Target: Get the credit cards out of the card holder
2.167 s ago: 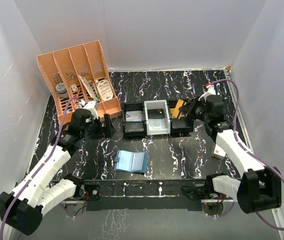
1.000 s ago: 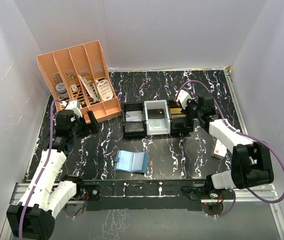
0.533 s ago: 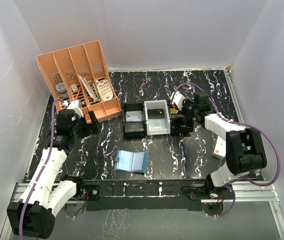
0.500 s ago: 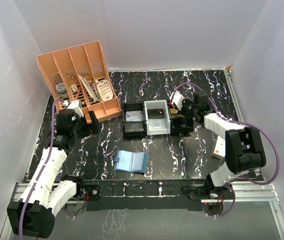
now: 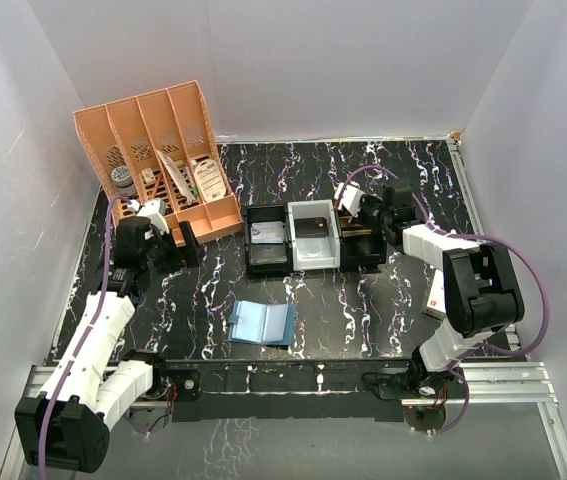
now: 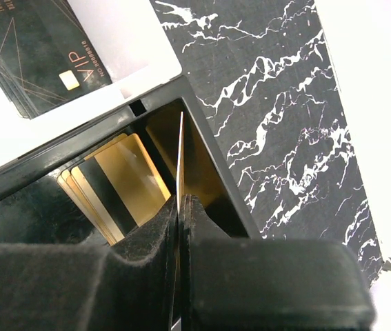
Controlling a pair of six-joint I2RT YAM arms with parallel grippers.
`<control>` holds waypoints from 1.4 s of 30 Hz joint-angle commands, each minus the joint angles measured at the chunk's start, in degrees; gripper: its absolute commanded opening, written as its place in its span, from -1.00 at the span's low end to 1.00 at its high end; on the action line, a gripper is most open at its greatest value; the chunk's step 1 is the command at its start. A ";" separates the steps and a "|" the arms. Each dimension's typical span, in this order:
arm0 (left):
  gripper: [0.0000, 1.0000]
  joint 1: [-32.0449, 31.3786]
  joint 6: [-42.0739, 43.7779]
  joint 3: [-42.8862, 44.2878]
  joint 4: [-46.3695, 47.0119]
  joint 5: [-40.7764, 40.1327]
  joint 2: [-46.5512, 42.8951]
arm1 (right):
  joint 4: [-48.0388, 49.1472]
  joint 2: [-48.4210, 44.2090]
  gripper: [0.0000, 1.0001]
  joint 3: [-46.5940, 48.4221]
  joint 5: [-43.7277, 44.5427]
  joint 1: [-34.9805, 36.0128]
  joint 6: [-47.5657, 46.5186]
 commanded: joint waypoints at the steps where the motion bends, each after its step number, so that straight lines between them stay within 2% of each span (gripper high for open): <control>1: 0.97 0.17 1.06 0.13 0.39 1.76 0.54 | 3.28 0.95 -0.99 1.18 -0.33 0.38 -2.72; 8: 0.97 0.13 1.32 -0.17 0.94 3.77 0.58 | 2.79 3.33 -0.95 -0.35 0.11 0.58 -1.39; 14: 0.97 0.18 1.51 -0.12 0.89 4.10 0.99 | -1.31 3.87 -0.69 1.02 0.23 0.65 -1.28; 26: 0.97 0.17 1.43 0.02 0.86 3.90 1.80 | -7.30 3.76 -0.54 3.50 0.88 0.64 -0.93; 31: 0.97 0.17 1.36 0.26 0.44 3.49 2.42 | -6.98 3.17 -0.45 2.83 0.30 0.64 -1.06; 42: 0.97 0.17 0.77 0.49 -0.23 2.58 3.15 | -6.37 3.48 -0.42 2.23 0.76 0.64 -0.39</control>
